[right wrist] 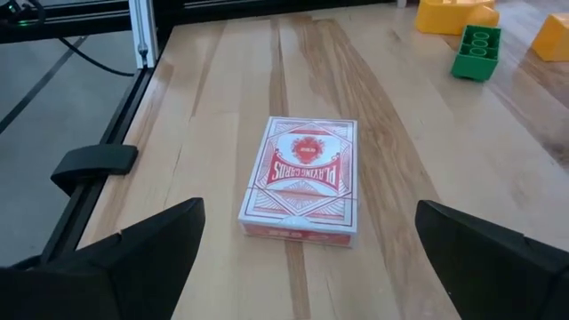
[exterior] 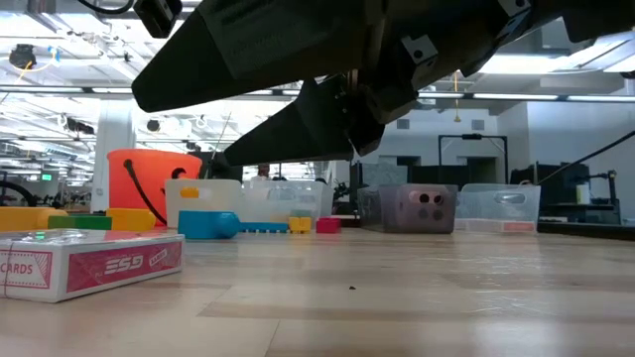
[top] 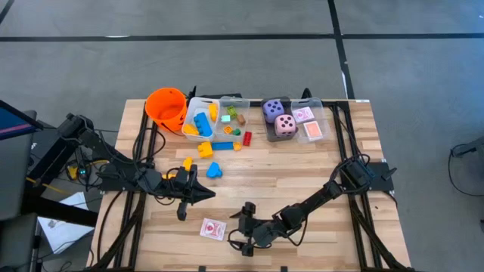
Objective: Pick & Place Toys
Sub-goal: Put the red deck of cards into the right transparent bin
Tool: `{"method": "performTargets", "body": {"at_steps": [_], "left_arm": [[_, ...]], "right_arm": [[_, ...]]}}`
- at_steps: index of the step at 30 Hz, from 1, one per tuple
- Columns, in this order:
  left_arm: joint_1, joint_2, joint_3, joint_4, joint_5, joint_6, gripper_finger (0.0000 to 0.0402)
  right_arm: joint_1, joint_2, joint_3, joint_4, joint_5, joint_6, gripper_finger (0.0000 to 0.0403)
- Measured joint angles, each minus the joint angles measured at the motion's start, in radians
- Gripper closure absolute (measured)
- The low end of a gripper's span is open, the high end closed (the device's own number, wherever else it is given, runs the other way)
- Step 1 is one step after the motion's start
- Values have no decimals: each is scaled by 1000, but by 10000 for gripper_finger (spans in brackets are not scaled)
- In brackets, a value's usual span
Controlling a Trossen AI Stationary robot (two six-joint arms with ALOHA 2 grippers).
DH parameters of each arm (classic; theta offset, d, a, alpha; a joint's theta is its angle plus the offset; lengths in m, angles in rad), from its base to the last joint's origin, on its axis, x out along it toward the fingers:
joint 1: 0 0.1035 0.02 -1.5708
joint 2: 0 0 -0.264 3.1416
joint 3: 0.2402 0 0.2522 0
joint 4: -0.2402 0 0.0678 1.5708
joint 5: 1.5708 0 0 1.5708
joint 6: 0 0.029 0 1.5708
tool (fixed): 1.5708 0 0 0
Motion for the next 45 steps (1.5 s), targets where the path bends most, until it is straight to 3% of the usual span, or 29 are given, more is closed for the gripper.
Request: {"method": "performTargets", "body": {"at_steps": [4,10,15,28,36,45], "left_arm": [[0,0,0,0,0,0,402],[0,0,0,-1,0,0,402],[0,0,0,-7,0,0,402],[0,0,0,-8,0,0,402],[0,0,0,-8,0,0,402],[0,0,0,-8,0,0,402]], "right_arm": [[0,1,0,8,11,24,3],[18,101,14,220,143,-9,3],[30,179,80,217,183,-16,3],[3,339,259,127,139,1,3],[-17,330,268,67,106,44,5],[-21,330,268,5,114,44,54]]}}
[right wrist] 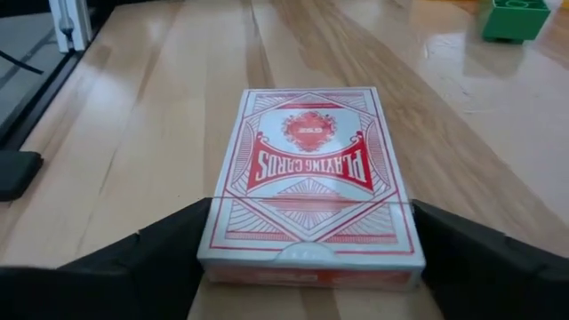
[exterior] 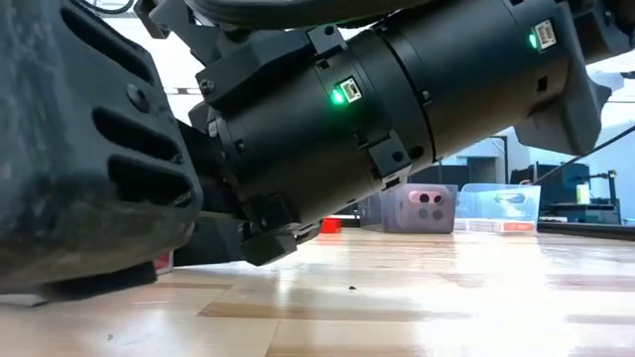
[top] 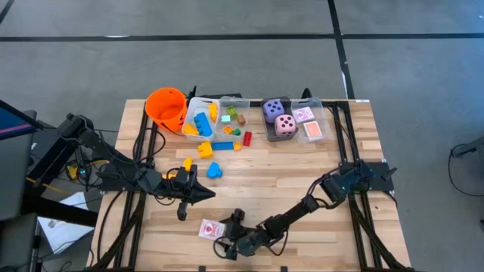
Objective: Pick & Place Toys
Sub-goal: Put the red deck of cards into the right transparent bin
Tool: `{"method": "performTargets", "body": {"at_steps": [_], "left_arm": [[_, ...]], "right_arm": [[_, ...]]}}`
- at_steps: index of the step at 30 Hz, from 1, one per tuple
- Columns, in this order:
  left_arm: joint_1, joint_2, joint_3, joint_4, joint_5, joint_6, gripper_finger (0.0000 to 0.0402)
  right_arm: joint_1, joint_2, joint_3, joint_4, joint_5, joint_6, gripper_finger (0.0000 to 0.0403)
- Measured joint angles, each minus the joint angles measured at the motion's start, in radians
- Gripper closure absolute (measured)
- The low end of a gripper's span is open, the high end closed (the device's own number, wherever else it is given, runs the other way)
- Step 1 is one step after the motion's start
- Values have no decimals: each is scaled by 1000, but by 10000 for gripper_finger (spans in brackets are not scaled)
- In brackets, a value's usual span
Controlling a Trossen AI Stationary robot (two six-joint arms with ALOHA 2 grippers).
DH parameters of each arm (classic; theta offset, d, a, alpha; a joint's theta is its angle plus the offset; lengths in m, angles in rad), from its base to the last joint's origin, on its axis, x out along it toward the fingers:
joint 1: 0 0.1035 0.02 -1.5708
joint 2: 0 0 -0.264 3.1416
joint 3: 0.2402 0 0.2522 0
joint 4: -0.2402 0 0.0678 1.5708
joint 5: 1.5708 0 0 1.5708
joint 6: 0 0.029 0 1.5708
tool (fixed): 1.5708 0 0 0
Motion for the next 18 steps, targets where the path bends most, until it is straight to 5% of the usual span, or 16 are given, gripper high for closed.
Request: {"method": "performTargets", "body": {"at_steps": [8,14,18], "left_arm": [[0,0,0,0,0,0,402],[0,0,0,1,0,-2,402],[-2,0,0,3,0,-3,402]], "right_arm": [[-11,-20,-2,-46,46,78,103],[4,-163,-14,-317,339,-34,103],[5,-320,-7,-663,540,85,103]]}}
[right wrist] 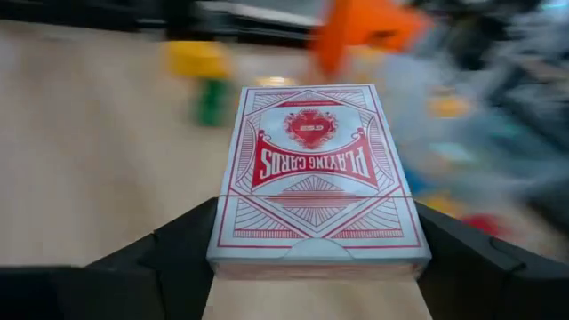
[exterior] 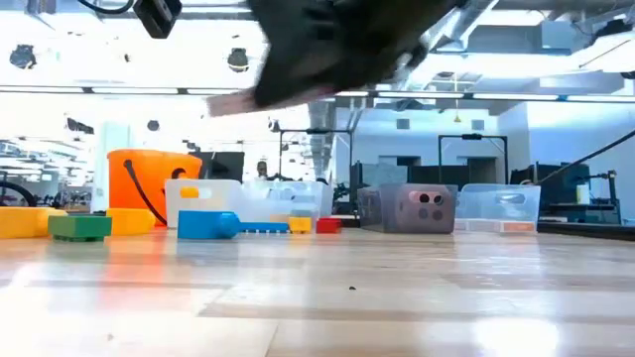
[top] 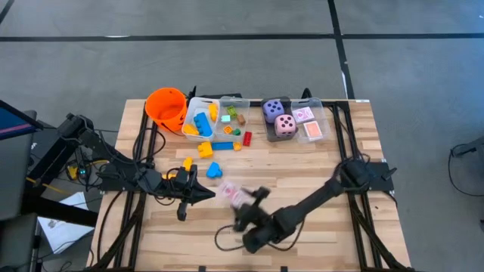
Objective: Pick & Place Toys
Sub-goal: Put the red deck of cards into the right transparent bin
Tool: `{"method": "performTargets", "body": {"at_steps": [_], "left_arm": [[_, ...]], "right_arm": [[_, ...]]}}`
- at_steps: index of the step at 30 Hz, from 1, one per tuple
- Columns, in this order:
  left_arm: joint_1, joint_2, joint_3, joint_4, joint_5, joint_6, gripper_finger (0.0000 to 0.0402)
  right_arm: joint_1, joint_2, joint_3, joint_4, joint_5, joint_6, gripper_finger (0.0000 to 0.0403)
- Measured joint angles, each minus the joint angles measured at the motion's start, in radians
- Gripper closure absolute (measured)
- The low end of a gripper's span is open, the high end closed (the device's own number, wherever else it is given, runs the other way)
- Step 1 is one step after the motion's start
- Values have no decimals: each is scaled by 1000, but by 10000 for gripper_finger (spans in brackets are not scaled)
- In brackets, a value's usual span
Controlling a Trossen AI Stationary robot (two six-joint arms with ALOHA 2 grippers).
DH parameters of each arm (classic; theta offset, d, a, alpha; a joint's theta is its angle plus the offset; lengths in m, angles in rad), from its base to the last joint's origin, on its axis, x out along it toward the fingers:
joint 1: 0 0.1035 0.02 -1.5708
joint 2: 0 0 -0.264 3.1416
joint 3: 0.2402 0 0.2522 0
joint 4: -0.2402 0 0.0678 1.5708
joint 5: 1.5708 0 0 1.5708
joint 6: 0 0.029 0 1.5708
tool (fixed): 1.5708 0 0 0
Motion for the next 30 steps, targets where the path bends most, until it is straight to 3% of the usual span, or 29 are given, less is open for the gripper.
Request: {"method": "performTargets", "body": {"at_steps": [6,14,18,30], "left_arm": [[0,0,0,0,0,0,402],[0,0,0,-2,0,-1,402],[0,0,0,-3,0,0,402],[1,-1,1,-26,0,4,402]], "right_arm": [[-23,-198,0,-558,190,339,96],[-99,-354,-7,-1271,138,938,97],[-143,-453,-117,-1206,96,886,97],[-296,-699,-580,-1156,71,1179,97]]}}
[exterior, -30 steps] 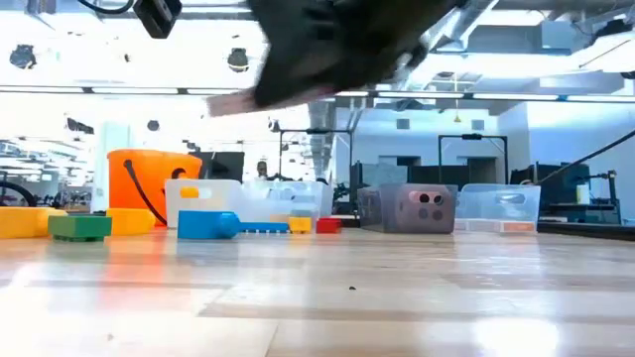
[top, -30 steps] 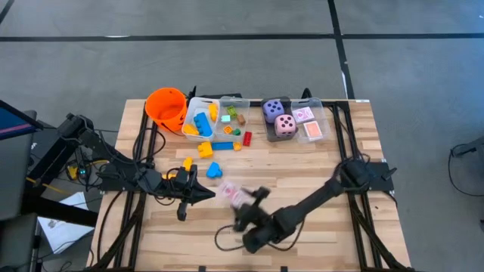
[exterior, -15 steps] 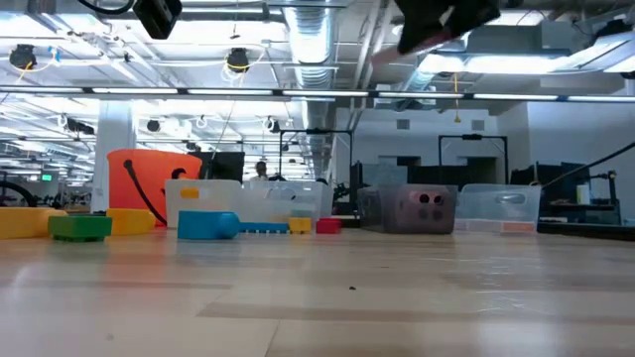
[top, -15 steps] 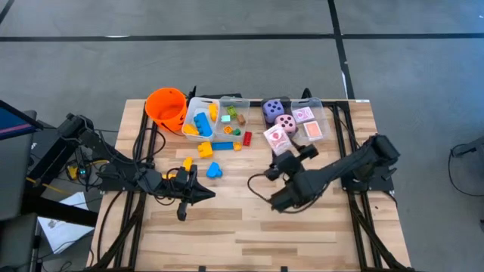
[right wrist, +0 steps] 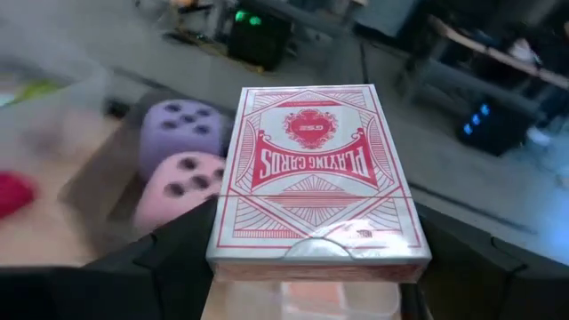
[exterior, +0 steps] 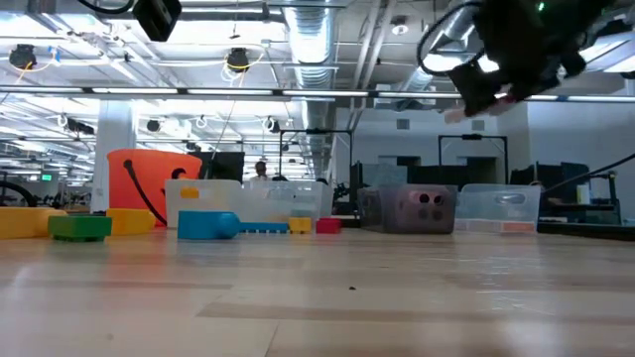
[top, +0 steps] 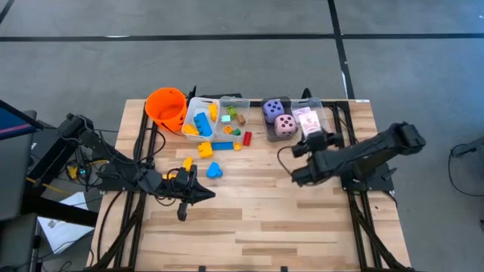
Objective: Pick & Place Toys
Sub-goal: Put the red deck of cards into the right transparent bin, then put the large blue game piece into the white bin
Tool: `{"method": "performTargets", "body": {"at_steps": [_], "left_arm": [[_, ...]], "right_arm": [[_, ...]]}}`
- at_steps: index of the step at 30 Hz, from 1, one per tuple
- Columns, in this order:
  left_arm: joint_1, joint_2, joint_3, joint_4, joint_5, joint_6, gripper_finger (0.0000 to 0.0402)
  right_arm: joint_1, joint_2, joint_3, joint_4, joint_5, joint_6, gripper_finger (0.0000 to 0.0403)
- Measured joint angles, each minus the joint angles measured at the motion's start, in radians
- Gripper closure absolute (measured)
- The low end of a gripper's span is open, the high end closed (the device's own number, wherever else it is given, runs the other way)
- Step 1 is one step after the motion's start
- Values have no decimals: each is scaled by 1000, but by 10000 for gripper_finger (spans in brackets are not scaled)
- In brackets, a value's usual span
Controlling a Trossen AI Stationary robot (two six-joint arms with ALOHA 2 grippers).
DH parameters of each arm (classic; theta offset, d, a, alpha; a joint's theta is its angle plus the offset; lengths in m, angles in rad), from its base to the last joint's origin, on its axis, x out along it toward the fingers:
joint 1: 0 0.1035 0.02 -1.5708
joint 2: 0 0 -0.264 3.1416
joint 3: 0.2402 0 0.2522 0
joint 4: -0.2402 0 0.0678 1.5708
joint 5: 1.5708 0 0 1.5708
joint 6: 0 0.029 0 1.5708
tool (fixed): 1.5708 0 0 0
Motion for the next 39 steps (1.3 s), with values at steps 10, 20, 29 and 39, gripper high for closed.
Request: {"method": "performTargets", "body": {"at_steps": [10,20,29,39], "left_arm": [[48,0,0,27,0,6,402],[82,0,-1,15,0,6,402],[73,0,-1,-17,0,-23,402],[60,0,-1,-29,0,-30,402]], "right_arm": [[-154,-226,-221,430,-24,-323,96],[-453,-289,-271,778,-179,-814,96],[-691,-226,-271,924,-395,-990,88],[-769,-134,-270,1045,-516,-1076,13]]}}
